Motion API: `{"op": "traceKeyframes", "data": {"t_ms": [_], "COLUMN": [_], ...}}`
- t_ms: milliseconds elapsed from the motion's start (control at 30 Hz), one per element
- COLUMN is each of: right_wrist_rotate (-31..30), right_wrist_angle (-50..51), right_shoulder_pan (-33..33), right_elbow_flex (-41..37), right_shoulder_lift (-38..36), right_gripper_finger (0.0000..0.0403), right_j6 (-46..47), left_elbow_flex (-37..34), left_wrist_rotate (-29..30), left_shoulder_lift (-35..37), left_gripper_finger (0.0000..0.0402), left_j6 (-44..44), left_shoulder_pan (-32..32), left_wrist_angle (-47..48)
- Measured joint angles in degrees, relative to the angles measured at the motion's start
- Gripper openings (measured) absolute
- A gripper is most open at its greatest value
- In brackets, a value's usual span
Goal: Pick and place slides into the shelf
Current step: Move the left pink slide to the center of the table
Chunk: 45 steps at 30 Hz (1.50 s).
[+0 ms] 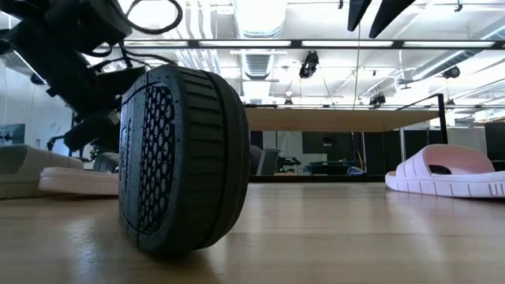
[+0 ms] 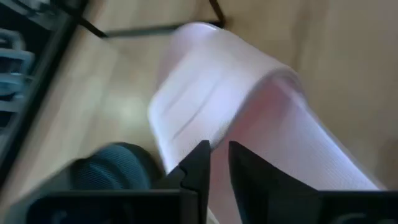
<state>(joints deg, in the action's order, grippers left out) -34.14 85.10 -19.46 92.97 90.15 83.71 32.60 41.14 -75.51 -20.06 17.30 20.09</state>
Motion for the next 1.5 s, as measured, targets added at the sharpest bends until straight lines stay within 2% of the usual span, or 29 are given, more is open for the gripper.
{"op": "traceKeyframes", "data": {"t_ms": [133, 400, 600, 800, 967, 1233, 1367, 1500], "right_wrist_rotate": [0.1, 0.1, 0.1, 0.1, 0.3, 0.3, 0.3, 0.9], "right_wrist_angle": [0.0, 0.0, 0.0, 0.0, 0.0, 0.0, 0.0, 0.0], "right_shoulder_pan": [0.0, 0.0, 0.0, 0.0, 0.0, 0.0, 0.0, 0.0], "right_elbow_flex": [0.0, -0.3, -0.4, -0.4, -0.4, -0.4, -0.4, -0.4], "right_shoulder_lift": [0.0, 0.0, 0.0, 0.0, 0.0, 0.0, 0.0, 0.0], "right_gripper_finger": [0.0189, 0.0189, 0.0190, 0.0190, 0.0190, 0.0189, 0.0189, 0.0189], "right_j6": [-0.1, -0.7, -0.5, 0.2, 0.3, 0.3, 0.3, 0.2], "left_elbow_flex": [0.4, -0.2, -0.3, 0.6, 0.7, 0.7, 1.7, 4.6], "left_wrist_rotate": [2.5, 2.1, 2.6, 2.9, 3.0, 2.9, 1.7, 1.4], "left_shoulder_lift": [1.4, 0.5, -3.2, -6.8, -8.5, -7.9, -6.1, -3.0], "left_gripper_finger": [0.0087, 0.0162, 0.0173, 0.0172, 0.0139, 0.0011, 0.0008, 0.0002], "left_j6": [1.3, 3.9, 9.9, 10.7, 13.5, 13.6, 13.5, 10.6], "left_shoulder_pan": [0.0, 0.0, -0.4, -3.5, -5.0, -5.4, -5.3, -5.0], "left_wrist_angle": [0.0, -0.1, -4.7, -8.7, -9.1, -8.8, -5.5, 5.0]}}
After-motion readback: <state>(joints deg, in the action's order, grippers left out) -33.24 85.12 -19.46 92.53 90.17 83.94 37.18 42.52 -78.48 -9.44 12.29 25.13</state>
